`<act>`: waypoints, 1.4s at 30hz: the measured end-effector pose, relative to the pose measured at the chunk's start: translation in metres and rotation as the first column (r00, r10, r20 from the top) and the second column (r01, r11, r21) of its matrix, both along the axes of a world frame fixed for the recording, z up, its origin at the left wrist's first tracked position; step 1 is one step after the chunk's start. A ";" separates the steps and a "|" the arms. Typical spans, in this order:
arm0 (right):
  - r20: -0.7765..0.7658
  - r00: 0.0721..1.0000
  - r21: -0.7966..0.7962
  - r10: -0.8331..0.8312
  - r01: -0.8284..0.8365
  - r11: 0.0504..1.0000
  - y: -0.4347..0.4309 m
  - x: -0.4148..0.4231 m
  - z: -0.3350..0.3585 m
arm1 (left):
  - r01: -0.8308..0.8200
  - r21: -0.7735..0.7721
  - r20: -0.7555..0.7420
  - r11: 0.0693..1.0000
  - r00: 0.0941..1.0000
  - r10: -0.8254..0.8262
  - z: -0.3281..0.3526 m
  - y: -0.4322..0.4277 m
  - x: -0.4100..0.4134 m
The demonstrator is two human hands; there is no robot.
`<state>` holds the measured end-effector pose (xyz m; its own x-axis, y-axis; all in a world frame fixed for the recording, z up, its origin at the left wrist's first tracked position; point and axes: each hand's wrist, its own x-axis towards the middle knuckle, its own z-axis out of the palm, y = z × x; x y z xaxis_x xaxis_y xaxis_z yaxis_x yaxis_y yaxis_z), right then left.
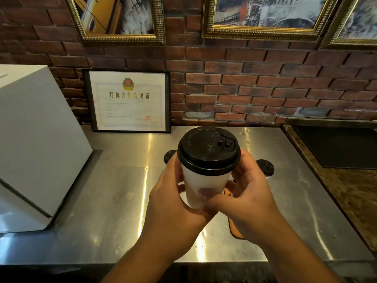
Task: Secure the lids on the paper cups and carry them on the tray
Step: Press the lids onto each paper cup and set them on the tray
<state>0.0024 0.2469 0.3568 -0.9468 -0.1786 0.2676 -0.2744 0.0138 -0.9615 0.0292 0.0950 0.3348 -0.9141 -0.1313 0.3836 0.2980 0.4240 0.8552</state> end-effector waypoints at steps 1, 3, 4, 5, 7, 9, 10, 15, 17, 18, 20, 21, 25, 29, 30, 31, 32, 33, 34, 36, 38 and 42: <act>-0.001 1.000 -0.006 0.005 -0.005 1.000 0.001 -0.001 0.000 | 0.002 0.005 -0.001 1.000 1.000 -0.002 0.000 0.000 0.000; -0.005 1.000 -0.019 0.000 0.000 1.000 0.001 -0.001 -0.001 | 0.007 0.020 -0.001 1.000 1.000 -0.007 0.000 0.000 0.000; -0.005 1.000 -0.022 -0.008 0.008 1.000 0.000 -0.001 -0.001 | 0.003 0.024 0.004 1.000 1.000 -0.003 0.000 0.000 -0.001; -0.004 1.000 -0.020 -0.018 0.018 1.000 -0.001 -0.001 -0.001 | -0.003 0.025 0.007 1.000 1.000 0.003 -0.002 0.001 -0.002; -0.002 1.000 -0.019 -0.028 0.028 0.999 -0.002 -0.002 -0.002 | 0.006 0.019 0.005 1.000 1.000 -0.006 -0.003 0.000 -0.003; -0.002 1.000 -0.018 -0.015 0.015 1.000 -0.001 -0.004 -0.003 | 0.029 0.020 -0.002 0.999 1.000 -0.029 -0.003 -0.002 -0.004; -0.001 1.000 -0.017 -0.004 0.004 1.000 -0.001 -0.004 -0.002 | 0.040 0.038 -0.002 0.998 0.999 -0.040 -0.004 -0.003 -0.004; -0.021 1.000 -0.035 -0.007 0.007 0.999 0.000 -0.008 -0.003 | 0.026 0.013 0.018 1.000 0.999 -0.026 -0.006 -0.001 -0.009; -0.027 0.999 -0.040 -0.040 0.039 0.998 -0.001 -0.008 -0.004 | 0.035 0.006 0.019 0.999 0.999 -0.035 -0.009 -0.001 -0.010; -0.024 0.998 -0.041 -0.053 0.052 0.998 -0.002 -0.008 -0.004 | 0.034 0.006 0.027 0.999 0.999 -0.035 -0.008 0.000 -0.011; -0.016 0.998 -0.042 -0.059 0.058 0.997 -0.002 -0.009 -0.003 | 0.029 0.024 0.044 0.999 0.999 -0.030 -0.009 0.001 -0.013; -0.009 0.999 -0.046 -0.051 0.051 0.998 -0.002 -0.009 -0.002 | 0.022 0.045 0.058 0.999 0.998 -0.025 -0.009 0.001 -0.014; 0.031 0.999 -0.093 -0.015 0.018 0.995 0.000 -0.007 -0.002 | 0.032 0.004 0.058 0.999 0.998 -0.032 -0.011 0.000 -0.015; 0.042 0.998 -0.085 -0.052 0.055 0.995 0.000 -0.007 -0.002 | 0.078 -0.009 0.078 0.997 0.994 -0.077 -0.015 0.000 -0.014; 0.043 0.998 -0.081 -0.054 0.057 0.995 0.000 -0.007 -0.002 | 0.092 -0.013 0.082 0.996 0.992 -0.091 -0.015 0.000 -0.014; 0.045 0.998 -0.081 -0.054 0.057 0.995 0.000 -0.007 -0.002 | 0.103 -0.016 0.085 0.995 0.991 -0.101 -0.015 0.000 -0.013; 0.049 0.998 -0.084 -0.051 0.055 0.995 0.000 -0.008 -0.002 | 0.108 -0.021 0.086 0.994 0.991 -0.106 -0.014 0.000 -0.013; 0.053 0.998 -0.088 -0.043 0.047 0.995 0.001 -0.008 -0.002 | 0.111 -0.026 0.084 0.993 0.991 -0.108 -0.013 -0.001 -0.012; 0.055 0.998 -0.093 -0.025 0.030 0.995 0.001 -0.008 -0.001 | 0.113 -0.030 0.080 0.993 0.991 -0.110 -0.013 -0.001 -0.012; 0.052 0.999 -0.096 0.016 -0.011 0.995 0.003 -0.008 -0.001 | 0.113 -0.028 0.079 0.993 0.991 -0.110 -0.011 -0.001 -0.012; 0.051 0.998 -0.094 0.022 -0.018 0.995 0.005 -0.008 0.001 | 0.113 -0.015 0.086 0.993 0.990 -0.111 -0.011 -0.001 -0.011; 0.055 0.998 -0.074 -0.013 0.018 0.997 0.007 -0.008 0.001 | 0.140 0.020 0.087 0.990 0.986 -0.141 -0.011 0.000 -0.009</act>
<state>-0.0059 0.2536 0.3576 -0.9629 -0.1453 0.2276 -0.2220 -0.0544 -0.9735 0.0201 0.0954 0.3235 -0.9539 -0.0040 0.3000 0.2771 0.3714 0.8862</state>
